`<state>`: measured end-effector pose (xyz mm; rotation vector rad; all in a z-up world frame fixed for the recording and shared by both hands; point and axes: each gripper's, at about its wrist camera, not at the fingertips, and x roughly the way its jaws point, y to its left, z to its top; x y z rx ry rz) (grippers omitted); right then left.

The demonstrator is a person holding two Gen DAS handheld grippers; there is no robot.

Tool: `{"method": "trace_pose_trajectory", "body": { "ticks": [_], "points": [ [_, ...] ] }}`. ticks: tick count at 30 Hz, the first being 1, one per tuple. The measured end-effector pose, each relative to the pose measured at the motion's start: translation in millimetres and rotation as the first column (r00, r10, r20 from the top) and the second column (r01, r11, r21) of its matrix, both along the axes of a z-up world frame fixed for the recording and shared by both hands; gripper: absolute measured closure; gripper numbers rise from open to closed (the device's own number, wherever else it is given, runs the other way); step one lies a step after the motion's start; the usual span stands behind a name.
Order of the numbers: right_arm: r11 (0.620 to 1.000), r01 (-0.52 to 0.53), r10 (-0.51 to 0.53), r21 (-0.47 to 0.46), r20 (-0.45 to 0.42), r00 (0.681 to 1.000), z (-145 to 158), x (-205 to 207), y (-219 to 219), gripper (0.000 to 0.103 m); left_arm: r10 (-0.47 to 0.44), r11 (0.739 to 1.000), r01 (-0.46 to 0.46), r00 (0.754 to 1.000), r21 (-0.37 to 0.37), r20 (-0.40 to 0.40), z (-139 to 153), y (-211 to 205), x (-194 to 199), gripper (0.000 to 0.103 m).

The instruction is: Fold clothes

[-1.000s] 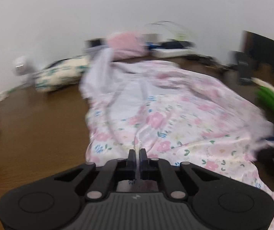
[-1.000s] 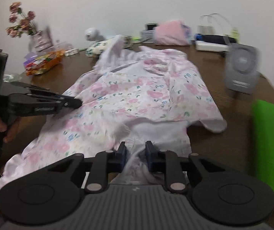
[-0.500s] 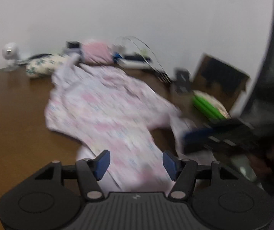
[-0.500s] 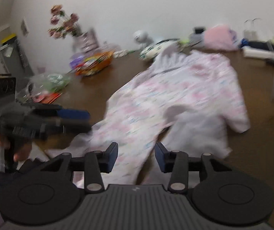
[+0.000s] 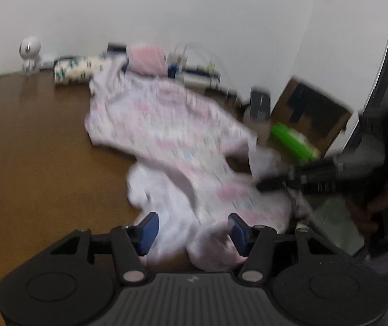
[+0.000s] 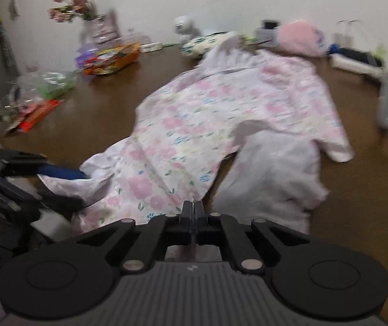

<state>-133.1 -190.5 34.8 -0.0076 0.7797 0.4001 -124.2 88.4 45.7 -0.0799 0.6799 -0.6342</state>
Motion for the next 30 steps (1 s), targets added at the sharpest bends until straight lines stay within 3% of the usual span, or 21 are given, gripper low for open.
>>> {"method": "trace_pose_trajectory", "body": {
  "ticks": [1, 3, 4, 6, 8, 10, 13, 16, 17, 18, 19, 22, 24, 27, 30],
  "points": [
    [1.0, 0.008, -0.008, -0.007, -0.001, 1.0, 5.7, -1.2, -5.2, 0.09, 0.029, 1.0, -0.029, 0.999, -0.008, 0.023, 8.5, 4.9, 11.4, 0.044],
    [0.999, 0.04, -0.04, 0.0, 0.05, 0.998, 18.1, 5.5, -15.7, 0.049, 0.084, 0.996, -0.084, 0.994, -0.01, 0.063, 22.8, 10.8, 38.9, 0.034],
    [0.998, 0.057, -0.058, 0.006, 0.081, 0.995, 24.4, 9.8, -20.9, 0.046, 0.125, 0.992, -0.126, 0.989, 0.006, 0.077, 28.7, 10.7, 61.1, 0.032],
    [0.995, 0.096, -0.097, 0.012, 0.127, 0.987, 32.8, 24.1, -31.2, 0.047, 0.168, 0.984, -0.171, 0.983, 0.043, 0.076, 34.5, 3.4, 106.0, 0.022],
    [0.991, 0.137, -0.135, -0.005, 0.138, 0.981, 30.4, 50.2, -38.1, 0.051, 0.19, 0.978, -0.195, 0.979, 0.078, 0.07, 32.6, -10.1, 157.1, 0.018],
    [0.986, 0.165, -0.159, -0.035, 0.135, 0.978, 23.2, 76.1, -39.5, 0.053, 0.204, 0.965, -0.21, 0.978, 0.158, 0.05, 22.4, -26.4, 205.1, 0.018],
    [0.987, 0.156, -0.152, -0.034, 0.091, 0.984, 10.1, 96.1, -42.3, 0.057, 0.268, 0.936, -0.265, 0.963, 0.231, 0.018, 4.3, -43.4, 258.0, 0.024],
    [0.991, 0.124, -0.122, -0.04, 0.058, 0.991, -4.0, 102.5, -40.2, 0.06, 0.294, 0.925, -0.284, 0.956, 0.254, -0.003, -11.6, -48.4, 284.3, 0.047],
    [0.992, 0.12, -0.118, -0.04, 0.052, 0.992, -7.4, 103.0, -39.7, 0.061, 0.288, 0.92, -0.283, 0.957, 0.272, 0.021, -15.1, -50.7, 284.5, 0.063],
    [0.993, 0.111, -0.109, -0.042, 0.046, 0.993, -9.7, 103.3, -39.1, 0.061, 0.282, 0.915, -0.284, 0.958, 0.287, 0.051, -17.5, -51.9, 279.0, 0.088],
    [0.994, 0.1, -0.098, -0.044, 0.038, 0.994, -11.6, 103.6, -38.5, 0.061, 0.277, 0.91, -0.286, 0.958, 0.299, 0.075, -19.5, -52.5, 273.4, 0.096],
    [0.996, 0.066, -0.066, -0.051, 0.016, 0.998, -17.4, 104.4, -36.7, 0.062, 0.313, 0.909, -0.316, 0.948, 0.272, 0.057, -18.0, -38.4, 255.2, 0.098],
    [0.996, 0.049, -0.047, -0.075, 0.021, 0.999, -18.2, 101.1, -35.0, 0.063, 0.354, 0.888, -0.361, 0.932, 0.284, 0.077, -15.8, -22.3, 225.1, 0.098],
    [0.992, 0.035, -0.035, -0.12, 0.003, 0.999, -16.8, 98.7, -33.1, 0.065, 0.471, 0.83, -0.48, 0.876, 0.285, 0.104, -16.5, 16.9, 167.1, 0.098],
    [0.989, 0.013, -0.015, -0.149, -0.009, 1.0, -15.0, 112.1, -25.0, 0.065, 0.589, 0.792, -0.584, 0.808, 0.18, 0.028, -19.1, 55.0, 101.1, 0.095]
  ]
}}
